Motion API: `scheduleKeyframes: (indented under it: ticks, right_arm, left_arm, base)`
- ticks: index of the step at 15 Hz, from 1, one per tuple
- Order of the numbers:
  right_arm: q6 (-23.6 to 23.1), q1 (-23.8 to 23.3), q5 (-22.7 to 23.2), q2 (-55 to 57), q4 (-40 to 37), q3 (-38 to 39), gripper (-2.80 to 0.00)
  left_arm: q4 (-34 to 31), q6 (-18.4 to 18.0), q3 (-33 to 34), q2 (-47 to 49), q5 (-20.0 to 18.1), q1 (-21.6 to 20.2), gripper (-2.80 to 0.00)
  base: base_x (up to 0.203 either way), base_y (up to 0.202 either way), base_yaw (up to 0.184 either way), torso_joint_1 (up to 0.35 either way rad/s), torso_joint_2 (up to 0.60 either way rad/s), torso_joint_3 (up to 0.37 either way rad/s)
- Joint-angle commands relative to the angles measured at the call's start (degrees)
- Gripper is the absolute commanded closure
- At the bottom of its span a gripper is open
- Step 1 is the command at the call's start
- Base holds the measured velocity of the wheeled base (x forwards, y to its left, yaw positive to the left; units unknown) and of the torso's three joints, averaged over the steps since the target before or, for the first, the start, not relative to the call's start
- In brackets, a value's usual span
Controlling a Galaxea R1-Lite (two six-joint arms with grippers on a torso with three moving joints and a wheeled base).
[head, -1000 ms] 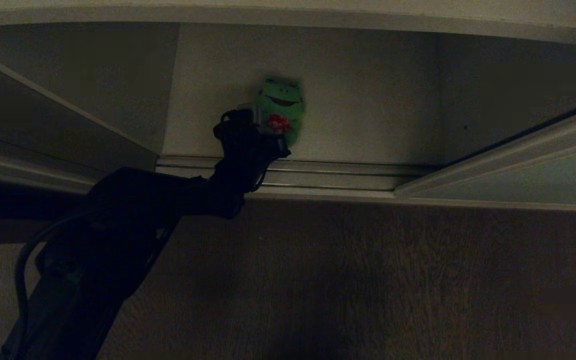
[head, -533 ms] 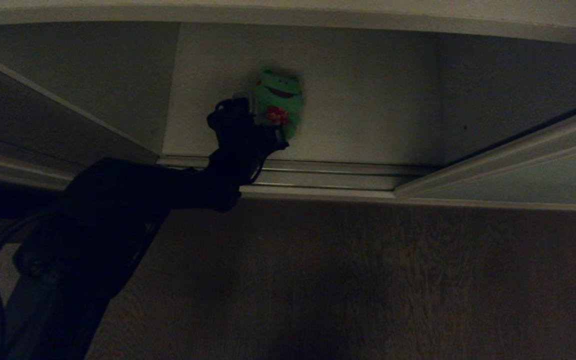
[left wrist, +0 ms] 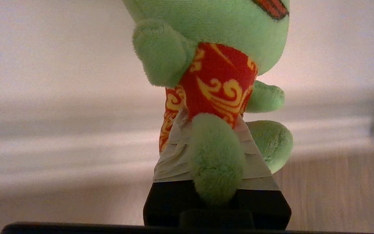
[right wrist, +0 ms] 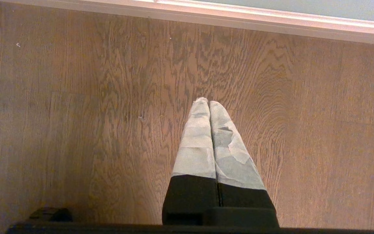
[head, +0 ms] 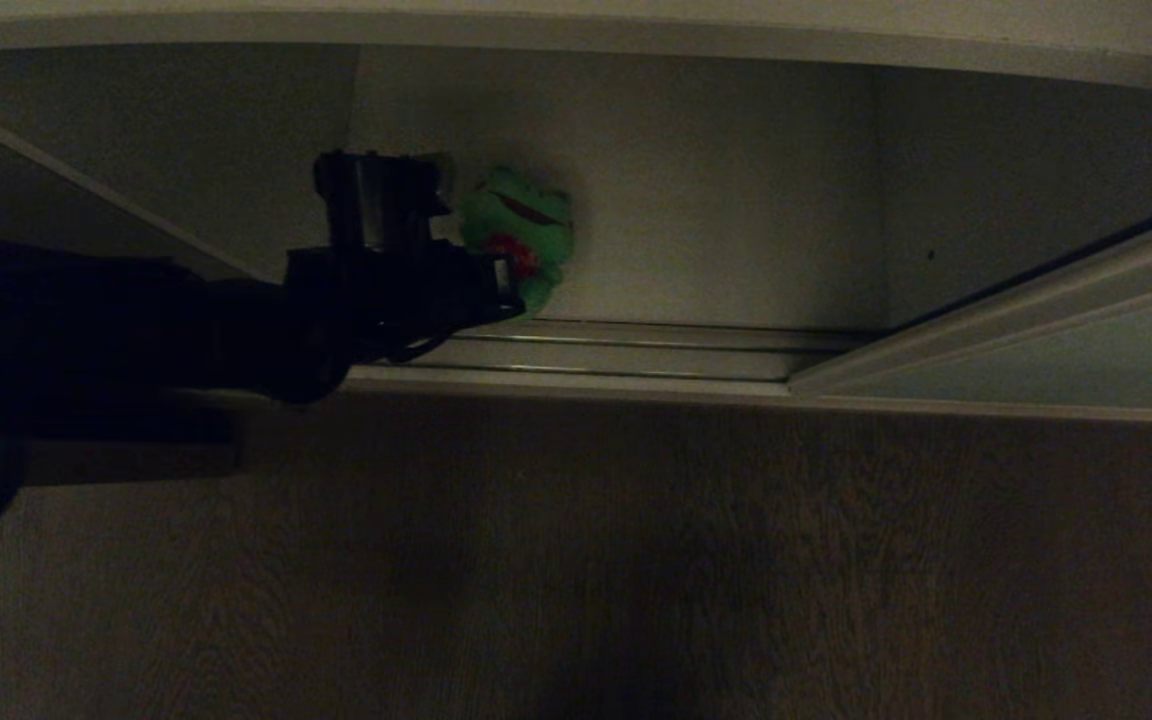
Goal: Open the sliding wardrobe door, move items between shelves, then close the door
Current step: Place the green doll on the higher shelf
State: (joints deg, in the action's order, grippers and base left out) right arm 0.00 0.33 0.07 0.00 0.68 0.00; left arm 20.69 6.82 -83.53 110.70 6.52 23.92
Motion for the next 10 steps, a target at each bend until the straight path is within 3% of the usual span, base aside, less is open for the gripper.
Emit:
scheduleKeyframes:
  ticks: [1,7,10]
  right_arm:
    - [0.00,0.02,0.01,-0.18,0.02,0.00,0.00]
    - [0.00,0.02,0.01,-0.18,0.02,0.00,0.00]
    - [0.00,0.02,0.01,-0.18,0.02,0.00,0.00]
  left_arm:
    - [-4.09,0.19,9.03,-13.95,0.14,-0.12,0.00]
    - [-20.92,0.26,32.47,-47.62,1.78,-1.38,0.00]
    - [-29.51,-0.16,42.61,-64.67,2.04,-6.77,0.00]
  base:
    - [0.000,0.000,0.000,0.000,0.00,0.000]
    - [0.000,0.000,0.000,0.000,0.00,0.000]
    - [0.000,0.000,0.000,0.000,0.00,0.000]
